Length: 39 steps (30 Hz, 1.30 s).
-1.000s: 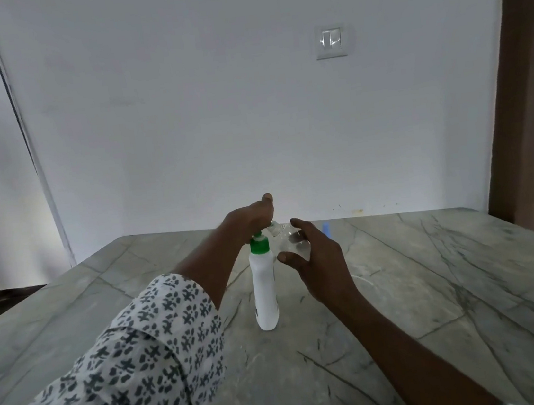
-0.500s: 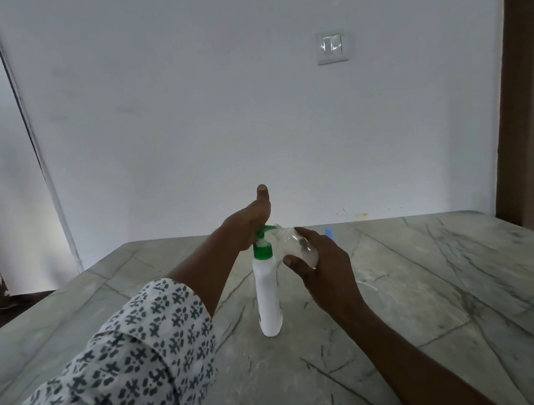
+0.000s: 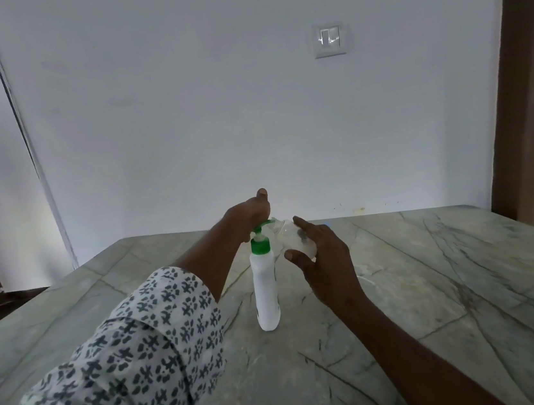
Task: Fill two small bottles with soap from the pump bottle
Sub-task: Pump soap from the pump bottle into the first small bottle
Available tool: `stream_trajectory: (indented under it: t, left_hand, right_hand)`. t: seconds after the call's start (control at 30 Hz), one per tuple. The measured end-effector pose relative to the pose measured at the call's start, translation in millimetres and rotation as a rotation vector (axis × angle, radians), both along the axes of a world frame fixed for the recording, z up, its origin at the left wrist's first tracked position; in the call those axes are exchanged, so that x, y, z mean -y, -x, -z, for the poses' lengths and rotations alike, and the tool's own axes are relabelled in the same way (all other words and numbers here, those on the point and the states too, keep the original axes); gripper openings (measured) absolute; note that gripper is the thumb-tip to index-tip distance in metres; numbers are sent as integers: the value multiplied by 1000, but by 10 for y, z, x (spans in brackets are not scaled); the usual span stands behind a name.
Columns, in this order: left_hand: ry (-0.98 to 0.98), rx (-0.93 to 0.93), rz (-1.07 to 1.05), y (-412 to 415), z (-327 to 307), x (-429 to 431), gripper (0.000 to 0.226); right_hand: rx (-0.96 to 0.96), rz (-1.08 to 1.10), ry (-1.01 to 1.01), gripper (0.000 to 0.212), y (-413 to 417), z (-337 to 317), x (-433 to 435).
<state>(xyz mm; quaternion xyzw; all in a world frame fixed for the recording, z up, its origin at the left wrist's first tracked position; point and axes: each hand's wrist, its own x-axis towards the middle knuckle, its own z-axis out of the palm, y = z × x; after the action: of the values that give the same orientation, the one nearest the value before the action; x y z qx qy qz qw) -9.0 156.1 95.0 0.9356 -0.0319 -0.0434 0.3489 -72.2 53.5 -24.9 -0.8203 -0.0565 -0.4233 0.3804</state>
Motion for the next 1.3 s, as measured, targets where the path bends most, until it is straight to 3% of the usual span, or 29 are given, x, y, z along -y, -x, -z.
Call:
stream_trajectory:
  t: [0.13,0.3,0.43,0.63,0.83,0.93,1.1,1.3]
  left_hand:
    - [4,-8,9,21,66,1,50]
    - [-66,31,19,4,111,25,43]
    - [-31,19,39,-71,145,-10,57]
    - [108,-60,14,-144,65,-16,88]
    - [86,-37,10,-184,98,10,79]
    - [65,0,2,-234,165,-3,74]
    - [15,17,-1,-237,204,26,67]
    - [67,-6,-21,-208,170,2,82]
  right_hand:
    - [-69,1,-46,54,0,-1,26]
    - [9,3,-6,48,30,20,126]
    - [34,-62,-61,53,62,50,157]
    - [-7,-204,-353,41,118,-21,231]
    - [-65,-426,-665,44,112,42,207]
    - [-68,-435,-695,36,103,62,210]
    - [-89,-422,-709,49,118,157,242]
    - [-47,-477,-769,47,154,149,227]
